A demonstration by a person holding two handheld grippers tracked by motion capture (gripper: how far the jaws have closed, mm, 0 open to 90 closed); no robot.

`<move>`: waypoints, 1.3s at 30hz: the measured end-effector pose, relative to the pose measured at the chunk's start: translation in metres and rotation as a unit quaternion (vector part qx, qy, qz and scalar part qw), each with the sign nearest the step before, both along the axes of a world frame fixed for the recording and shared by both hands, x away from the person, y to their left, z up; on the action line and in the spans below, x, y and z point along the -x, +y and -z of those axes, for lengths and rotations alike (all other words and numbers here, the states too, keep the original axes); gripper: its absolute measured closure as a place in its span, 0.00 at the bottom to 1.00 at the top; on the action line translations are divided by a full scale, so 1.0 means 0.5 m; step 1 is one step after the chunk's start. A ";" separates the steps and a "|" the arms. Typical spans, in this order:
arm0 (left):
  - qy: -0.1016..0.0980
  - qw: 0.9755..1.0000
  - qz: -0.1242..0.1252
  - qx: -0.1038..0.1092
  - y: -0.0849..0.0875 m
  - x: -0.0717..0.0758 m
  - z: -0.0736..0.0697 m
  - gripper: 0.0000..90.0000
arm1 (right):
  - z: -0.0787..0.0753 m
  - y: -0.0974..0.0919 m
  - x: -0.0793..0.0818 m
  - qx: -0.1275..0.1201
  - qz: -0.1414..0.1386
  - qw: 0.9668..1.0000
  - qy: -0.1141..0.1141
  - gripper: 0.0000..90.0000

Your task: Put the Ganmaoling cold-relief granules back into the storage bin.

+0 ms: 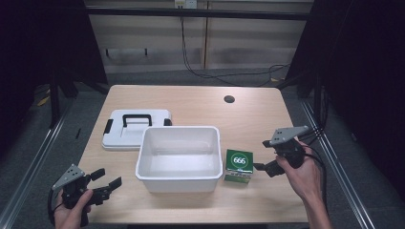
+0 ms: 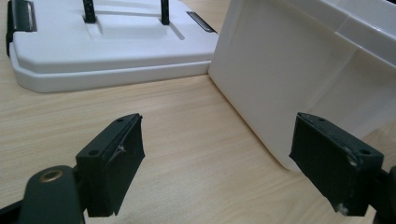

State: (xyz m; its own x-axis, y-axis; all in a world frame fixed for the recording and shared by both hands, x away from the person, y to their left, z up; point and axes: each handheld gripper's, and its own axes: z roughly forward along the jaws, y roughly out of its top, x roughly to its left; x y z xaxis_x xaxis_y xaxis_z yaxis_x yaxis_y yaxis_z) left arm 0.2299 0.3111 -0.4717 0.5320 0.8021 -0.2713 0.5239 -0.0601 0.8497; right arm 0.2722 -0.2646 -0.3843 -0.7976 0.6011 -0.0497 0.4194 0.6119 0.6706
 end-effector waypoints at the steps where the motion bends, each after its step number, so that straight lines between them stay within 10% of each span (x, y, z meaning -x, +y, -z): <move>1: -0.002 1.000 0.000 0.000 0.000 0.000 0.000 0.19 | -0.003 0.004 -0.004 0.007 -0.003 1.000 0.002 0.16; 12: -0.002 1.000 0.001 0.000 -0.001 -0.001 0.000 0.19 | -0.020 0.043 -0.037 0.051 -0.032 0.998 0.030 0.16; 23: -0.002 1.000 0.004 -0.001 -0.004 0.000 0.000 0.19 | -0.022 0.105 -0.080 0.159 -0.076 0.982 0.067 0.17; 39: -0.002 1.000 0.001 -0.003 -0.001 0.001 0.000 0.19 | -0.003 0.147 -0.112 0.183 -0.119 0.970 0.107 0.15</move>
